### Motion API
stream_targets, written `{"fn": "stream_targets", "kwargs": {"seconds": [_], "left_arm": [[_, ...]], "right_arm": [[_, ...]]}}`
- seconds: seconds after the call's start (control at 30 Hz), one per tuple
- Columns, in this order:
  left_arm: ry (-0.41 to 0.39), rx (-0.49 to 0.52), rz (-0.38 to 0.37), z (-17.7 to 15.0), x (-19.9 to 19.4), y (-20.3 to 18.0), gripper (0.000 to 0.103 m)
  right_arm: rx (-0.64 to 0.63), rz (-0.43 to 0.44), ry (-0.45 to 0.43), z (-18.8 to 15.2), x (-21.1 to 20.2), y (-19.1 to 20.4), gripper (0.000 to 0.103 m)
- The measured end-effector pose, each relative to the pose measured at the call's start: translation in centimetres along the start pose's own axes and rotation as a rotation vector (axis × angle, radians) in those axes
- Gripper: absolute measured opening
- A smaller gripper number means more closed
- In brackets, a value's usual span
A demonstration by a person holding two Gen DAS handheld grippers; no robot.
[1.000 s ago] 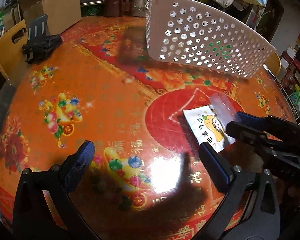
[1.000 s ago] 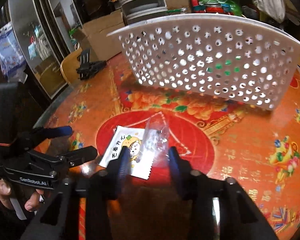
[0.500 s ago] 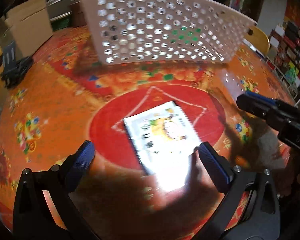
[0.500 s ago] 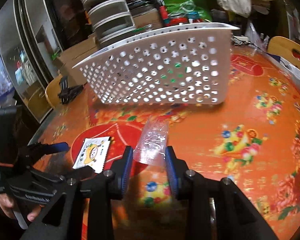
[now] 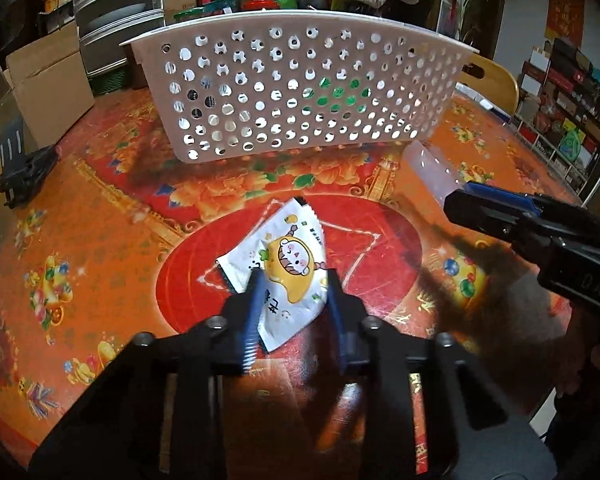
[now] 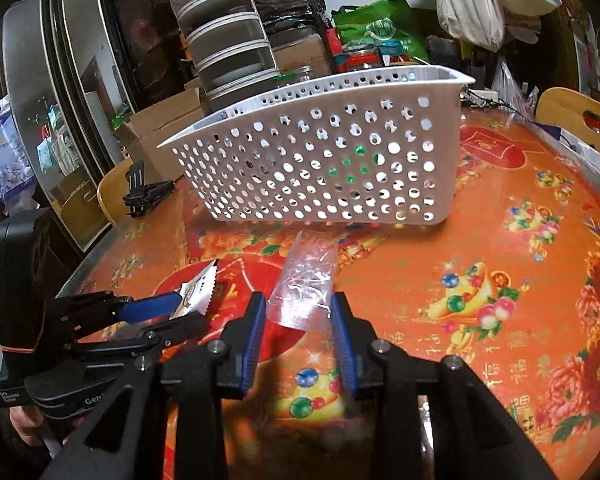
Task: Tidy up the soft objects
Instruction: 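Close the left gripper on the white cartoon-printed packet and lift it, then carry the printed packet and clear plastic bag over the basket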
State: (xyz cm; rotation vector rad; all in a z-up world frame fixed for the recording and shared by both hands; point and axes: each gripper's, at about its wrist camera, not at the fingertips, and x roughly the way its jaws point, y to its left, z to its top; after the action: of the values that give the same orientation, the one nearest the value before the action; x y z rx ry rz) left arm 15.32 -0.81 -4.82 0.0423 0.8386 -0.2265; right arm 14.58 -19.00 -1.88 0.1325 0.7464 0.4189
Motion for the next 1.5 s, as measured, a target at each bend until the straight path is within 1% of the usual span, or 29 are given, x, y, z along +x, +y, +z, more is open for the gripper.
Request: {"fn": "stream_targets", "kwargs": {"seconds": [0.07, 0.3, 0.47, 0.7, 0.77, 1.0, 1.2, 1.37, 1.5], "left_arm": [[-0.016, -0.012, -0.016, -0.2, -0.4, 0.4, 0.019], [-0.057, -0.031, -0.054, -0.5, -1.4, 1.0, 0.015], [-0.088, -0.068, -0.068, -0.6, -2.1, 1.9, 0.01], [-0.112, -0.076, -0.071, -0.6, -3.0, 2.3, 0.006], [-0.117, -0.077, -0.066, -0.4, -3.4, 2.5, 0.005], [-0.157, -0.072, -0.062, 0.8, -5.2, 2.7, 0.004], [-0.201, -0.072, -0.069, 2.2, -7.6, 2.9, 0.004], [-0.236, -0.066, -0.07, 3.7, -9.8, 2.9, 0.004], [-0.261, -0.05, -0.064, 5.3, -11.2, 2.6, 0.004]], "right_arm": [[-0.001, 0.003, -0.002, 0.0, -0.1, 0.0, 0.032], [0.002, 0.009, 0.003, 0.0, 0.0, 0.0, 0.032], [0.005, 0.005, 0.007, 0.0, 0.2, 0.0, 0.032], [0.008, -0.02, -0.001, -0.1, 0.0, 0.0, 0.032], [0.013, -0.01, 0.005, -0.1, 0.0, 0.0, 0.032], [-0.009, 0.001, -0.006, 0.5, -1.3, 0.9, 0.032], [-0.017, 0.018, -0.05, 2.0, -4.2, 1.1, 0.032], [-0.03, 0.025, -0.06, 3.1, -5.9, 1.5, 0.032], [-0.046, 0.012, -0.061, 4.1, -6.7, 1.9, 0.032]]}}
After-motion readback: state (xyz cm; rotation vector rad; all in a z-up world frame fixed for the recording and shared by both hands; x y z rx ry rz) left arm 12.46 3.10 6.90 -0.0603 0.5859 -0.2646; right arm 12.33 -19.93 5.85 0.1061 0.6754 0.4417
